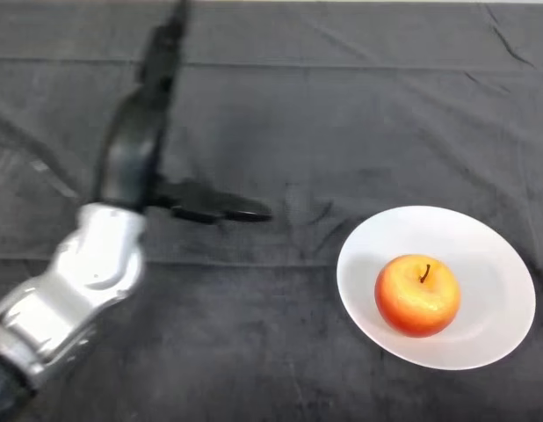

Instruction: Move the apple to the plate

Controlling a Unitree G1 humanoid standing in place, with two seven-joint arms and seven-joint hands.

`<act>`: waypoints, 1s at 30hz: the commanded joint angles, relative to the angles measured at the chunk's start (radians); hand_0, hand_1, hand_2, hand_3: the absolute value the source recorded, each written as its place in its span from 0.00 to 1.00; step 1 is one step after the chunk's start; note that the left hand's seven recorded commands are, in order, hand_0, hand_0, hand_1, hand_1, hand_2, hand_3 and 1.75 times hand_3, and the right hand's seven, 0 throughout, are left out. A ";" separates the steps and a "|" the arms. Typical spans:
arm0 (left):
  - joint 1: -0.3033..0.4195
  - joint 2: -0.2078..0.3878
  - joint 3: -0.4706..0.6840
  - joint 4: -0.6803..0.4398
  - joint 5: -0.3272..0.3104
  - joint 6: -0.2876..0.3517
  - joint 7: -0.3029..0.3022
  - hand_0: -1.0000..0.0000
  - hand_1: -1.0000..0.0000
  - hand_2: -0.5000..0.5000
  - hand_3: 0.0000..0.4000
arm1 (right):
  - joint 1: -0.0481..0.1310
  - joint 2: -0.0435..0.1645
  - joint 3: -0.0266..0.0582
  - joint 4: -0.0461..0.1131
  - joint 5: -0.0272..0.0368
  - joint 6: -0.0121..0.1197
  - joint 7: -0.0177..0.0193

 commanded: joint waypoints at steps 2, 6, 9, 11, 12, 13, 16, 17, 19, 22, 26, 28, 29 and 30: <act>0.064 0.078 0.094 -0.034 -0.015 -0.049 0.015 1.00 1.00 0.50 0.00 | -0.005 -0.016 -0.0133 0.009 0.0093 0.004 -0.0012; 0.137 0.108 0.200 -0.007 -0.037 -0.082 0.019 1.00 1.00 0.50 0.00 | -0.005 -0.015 -0.0131 0.007 0.0092 0.004 -0.0019; 0.185 0.127 0.278 0.009 -0.052 -0.095 0.023 1.00 1.00 0.50 0.00 | -0.004 -0.015 -0.0130 0.007 0.0091 0.005 -0.0023; 0.217 0.137 0.328 0.019 -0.059 -0.104 0.026 1.00 1.00 0.50 0.00 | -0.004 -0.015 -0.0130 0.006 0.0091 0.005 -0.0026; 0.233 0.141 0.352 0.025 -0.062 -0.108 0.028 1.00 1.00 0.50 0.00 | -0.004 -0.015 -0.0130 0.006 0.0091 0.005 -0.0027; 0.247 0.144 0.375 0.031 -0.063 -0.113 0.030 1.00 1.00 0.50 0.00 | -0.004 -0.015 -0.0129 0.006 0.0091 0.005 -0.0028; 0.286 0.150 0.443 0.057 -0.065 -0.129 0.033 1.00 1.00 0.50 0.00 | -0.004 -0.014 -0.0129 0.005 0.0091 0.005 -0.0031; 0.298 0.150 0.465 0.067 -0.063 -0.135 0.034 1.00 1.00 0.50 0.00 | -0.004 -0.014 -0.0129 0.005 0.0091 0.005 -0.0032; 0.315 0.148 0.502 0.087 -0.058 -0.144 0.037 1.00 1.00 0.50 0.00 | -0.004 -0.014 -0.0129 0.005 0.0091 0.005 -0.0034; 0.333 0.141 0.551 0.117 -0.044 -0.154 0.043 1.00 1.00 0.50 0.00 | -0.004 -0.014 -0.0129 0.005 0.0091 0.005 -0.0035; 0.344 0.127 0.605 0.156 -0.019 -0.166 0.051 1.00 1.00 0.50 0.00 | -0.004 -0.014 -0.0130 0.004 0.0092 0.005 -0.0038; 0.348 0.120 0.629 0.174 -0.007 -0.173 0.054 1.00 1.00 0.50 0.00 | -0.004 -0.014 -0.0130 0.004 0.0093 0.005 -0.0038; 0.350 0.116 0.641 0.184 -0.001 -0.178 0.054 1.00 1.00 0.50 0.00 | -0.004 -0.014 -0.0130 0.004 0.0093 0.005 -0.0039; 0.351 0.113 0.651 0.193 0.004 -0.183 0.054 1.00 1.00 0.50 0.00 | -0.004 -0.014 -0.0130 0.004 0.0093 0.005 -0.0039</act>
